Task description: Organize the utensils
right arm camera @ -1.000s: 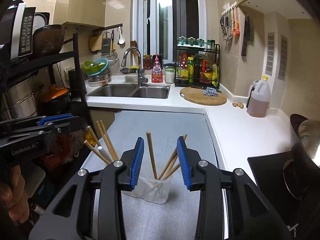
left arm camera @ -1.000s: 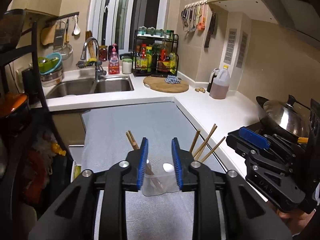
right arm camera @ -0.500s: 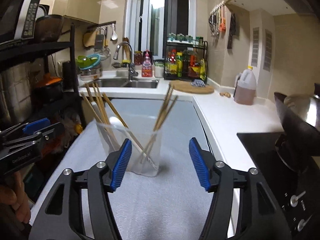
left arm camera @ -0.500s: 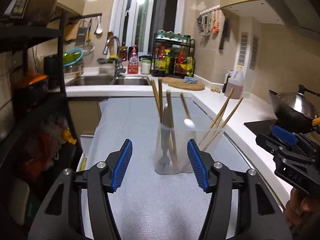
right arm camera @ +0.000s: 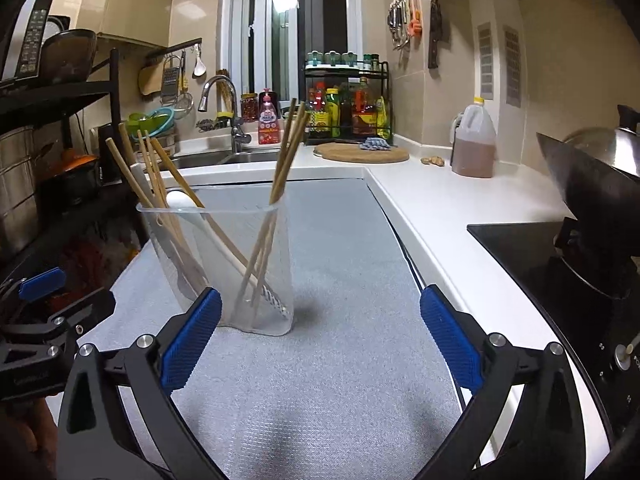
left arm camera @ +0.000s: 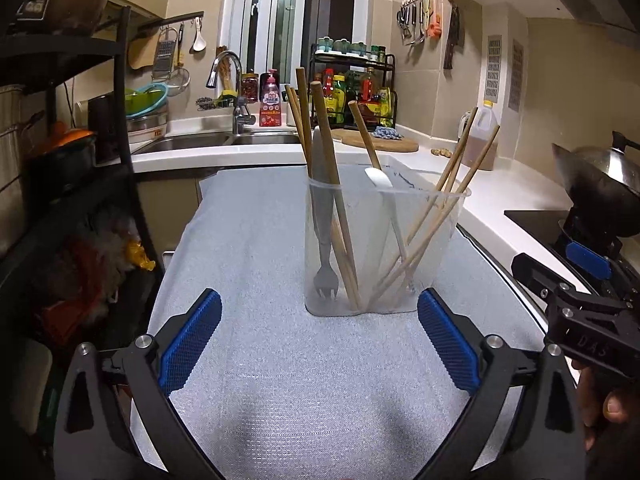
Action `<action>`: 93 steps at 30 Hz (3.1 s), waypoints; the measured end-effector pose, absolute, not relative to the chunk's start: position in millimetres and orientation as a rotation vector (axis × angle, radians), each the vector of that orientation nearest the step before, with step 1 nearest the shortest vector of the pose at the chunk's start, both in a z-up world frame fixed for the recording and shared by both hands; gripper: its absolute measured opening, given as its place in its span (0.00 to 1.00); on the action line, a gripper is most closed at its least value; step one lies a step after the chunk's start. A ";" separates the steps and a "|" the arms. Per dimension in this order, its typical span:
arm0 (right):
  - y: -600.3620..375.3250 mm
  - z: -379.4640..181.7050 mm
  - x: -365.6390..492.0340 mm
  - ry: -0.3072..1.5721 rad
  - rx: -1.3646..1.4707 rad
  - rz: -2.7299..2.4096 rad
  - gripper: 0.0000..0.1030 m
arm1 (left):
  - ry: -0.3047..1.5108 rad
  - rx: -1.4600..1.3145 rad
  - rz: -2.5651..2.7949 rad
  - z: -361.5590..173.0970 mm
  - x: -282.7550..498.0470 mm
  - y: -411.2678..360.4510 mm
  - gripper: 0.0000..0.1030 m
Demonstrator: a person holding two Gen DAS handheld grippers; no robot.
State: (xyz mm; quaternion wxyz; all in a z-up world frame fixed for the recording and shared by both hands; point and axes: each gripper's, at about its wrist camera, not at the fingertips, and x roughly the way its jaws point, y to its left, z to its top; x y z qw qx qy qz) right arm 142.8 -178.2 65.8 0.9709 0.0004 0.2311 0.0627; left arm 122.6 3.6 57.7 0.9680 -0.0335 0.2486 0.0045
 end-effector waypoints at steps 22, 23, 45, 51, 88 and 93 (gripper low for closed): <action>-181.0 54.2 149.5 0.491 -0.003 0.105 0.95 | 0.513 -0.101 0.043 45.9 124.5 8.3 0.93; -181.1 54.2 149.6 0.490 -0.004 0.104 0.95 | 0.512 -0.101 0.041 46.0 124.2 7.9 0.93; -178.7 52.3 148.1 0.486 -0.016 0.108 0.95 | 0.504 -0.093 0.043 45.9 119.4 5.3 0.93; -178.3 52.2 147.7 0.486 -0.017 0.107 0.95 | 0.502 -0.089 0.045 45.4 119.6 4.7 0.93; -177.1 52.4 147.4 0.486 -0.017 0.107 0.95 | 0.507 -0.116 0.031 44.0 120.9 9.3 0.93; -177.2 52.5 147.4 0.485 -0.018 0.107 0.95 | 0.510 -0.110 0.037 43.5 120.9 8.0 0.93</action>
